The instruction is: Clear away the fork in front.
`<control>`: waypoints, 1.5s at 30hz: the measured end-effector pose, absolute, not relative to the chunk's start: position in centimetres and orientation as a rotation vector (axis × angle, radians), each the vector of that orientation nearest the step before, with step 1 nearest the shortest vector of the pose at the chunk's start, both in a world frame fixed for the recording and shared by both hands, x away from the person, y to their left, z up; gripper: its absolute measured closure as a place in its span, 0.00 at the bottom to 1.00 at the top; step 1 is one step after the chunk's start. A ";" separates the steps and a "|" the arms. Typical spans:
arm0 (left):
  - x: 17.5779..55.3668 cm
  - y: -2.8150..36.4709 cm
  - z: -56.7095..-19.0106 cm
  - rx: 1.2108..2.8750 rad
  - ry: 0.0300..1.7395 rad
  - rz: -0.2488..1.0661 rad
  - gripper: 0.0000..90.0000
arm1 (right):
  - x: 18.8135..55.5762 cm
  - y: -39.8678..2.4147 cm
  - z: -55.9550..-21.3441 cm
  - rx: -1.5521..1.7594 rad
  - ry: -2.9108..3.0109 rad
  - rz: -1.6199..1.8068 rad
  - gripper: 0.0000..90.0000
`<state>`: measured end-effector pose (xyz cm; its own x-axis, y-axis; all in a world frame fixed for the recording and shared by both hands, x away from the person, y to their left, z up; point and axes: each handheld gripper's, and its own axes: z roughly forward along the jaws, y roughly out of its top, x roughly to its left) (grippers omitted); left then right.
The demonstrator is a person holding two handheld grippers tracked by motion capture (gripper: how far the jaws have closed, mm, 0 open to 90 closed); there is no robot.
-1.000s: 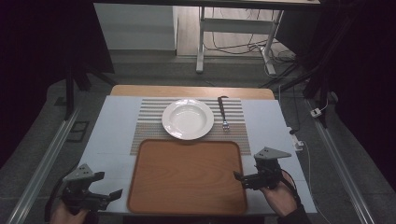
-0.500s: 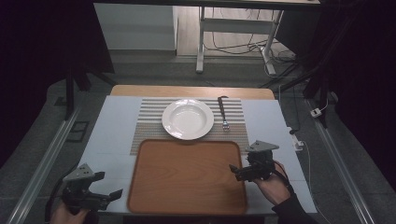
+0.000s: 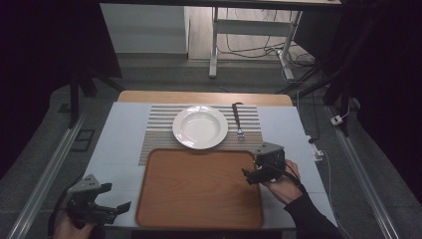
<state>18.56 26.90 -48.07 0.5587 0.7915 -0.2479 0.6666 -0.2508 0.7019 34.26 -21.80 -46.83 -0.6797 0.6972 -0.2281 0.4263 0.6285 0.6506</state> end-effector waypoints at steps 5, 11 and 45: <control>18.6 26.9 -48.1 1.991 1.173 0.197 0.01 | 35.2 -21.3 -47.0 0.838 2.399 0.719 0.00; 18.6 26.9 -48.1 1.991 1.173 0.198 0.01 | 36.4 -20.7 -47.1 0.786 2.395 0.647 0.00; 18.7 27.0 -48.1 1.986 1.173 0.185 0.01 | 45.1 -17.3 -49.0 0.475 2.356 0.248 0.00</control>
